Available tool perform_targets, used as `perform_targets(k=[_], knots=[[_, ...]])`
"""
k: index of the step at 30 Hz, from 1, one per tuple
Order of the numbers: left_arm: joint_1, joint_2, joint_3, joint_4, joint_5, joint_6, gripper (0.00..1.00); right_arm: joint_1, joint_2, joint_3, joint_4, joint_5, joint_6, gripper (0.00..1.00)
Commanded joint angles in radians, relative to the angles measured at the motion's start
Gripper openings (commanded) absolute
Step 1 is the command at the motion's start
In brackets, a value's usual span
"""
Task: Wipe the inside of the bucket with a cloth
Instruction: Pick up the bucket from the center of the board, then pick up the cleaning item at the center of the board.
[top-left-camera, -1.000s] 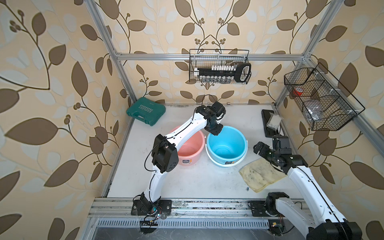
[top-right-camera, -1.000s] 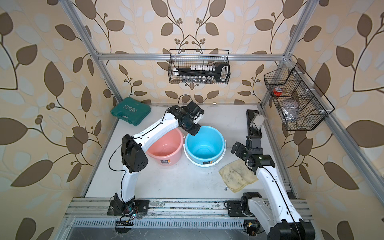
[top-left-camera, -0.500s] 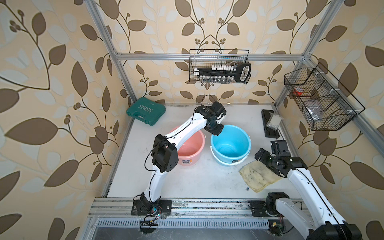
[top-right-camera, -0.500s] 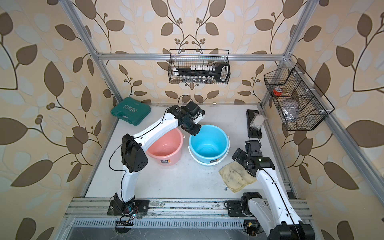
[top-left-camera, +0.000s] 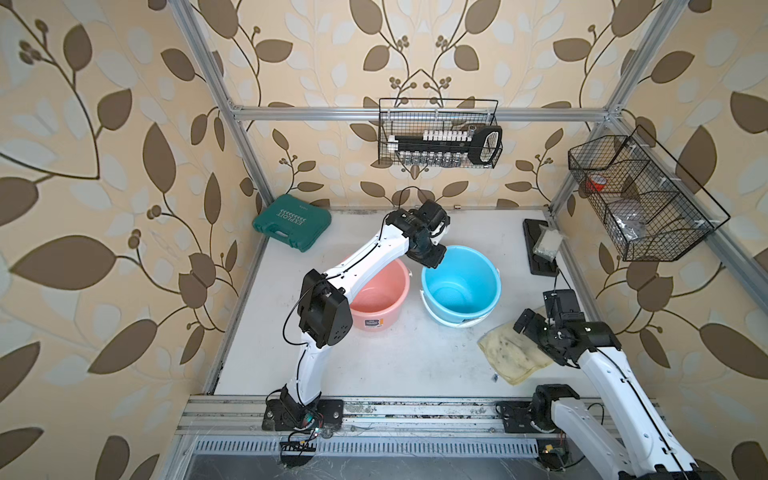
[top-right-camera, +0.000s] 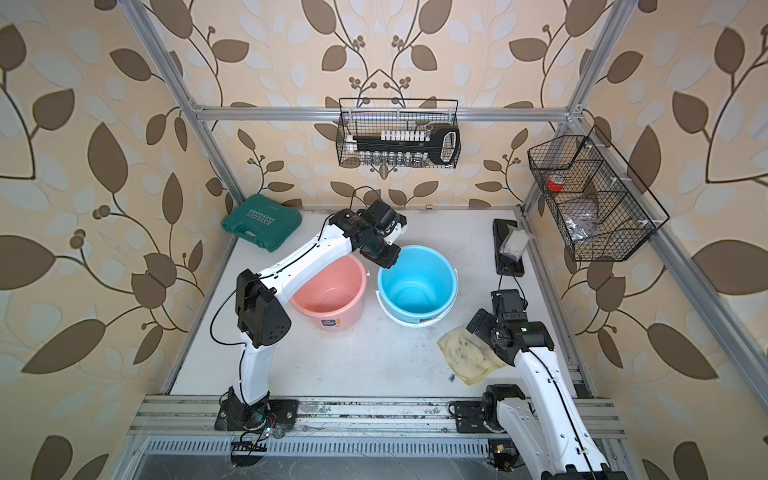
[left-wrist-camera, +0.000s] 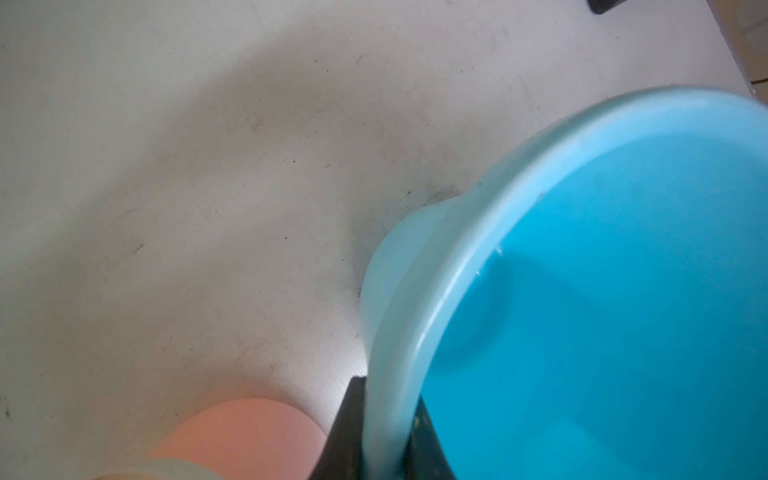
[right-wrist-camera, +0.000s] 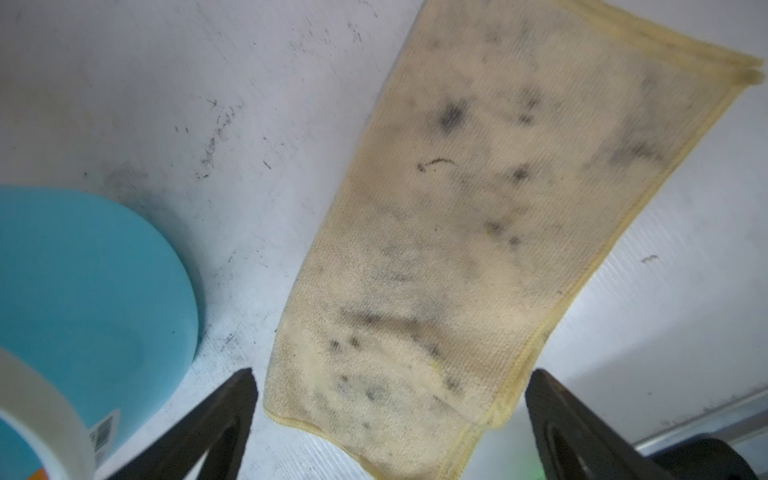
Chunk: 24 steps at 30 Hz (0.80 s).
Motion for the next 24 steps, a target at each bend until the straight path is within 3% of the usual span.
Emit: perform_targets(k=[1,15,24], knots=[[0.014,-0.096,-0.012,0.037,-0.026,-0.023,0.00,0.003,0.000,-0.019,-0.052,0.024,0.030,0.99],[0.018,-0.136,-0.015,0.061,0.025,-0.045,0.00,0.005,0.253,0.031,0.046,0.087,-0.007,0.99],[0.018,-0.139,-0.008,0.062,0.060,-0.056,0.00,0.004,0.373,0.007,0.148,0.045,-0.026,0.99]])
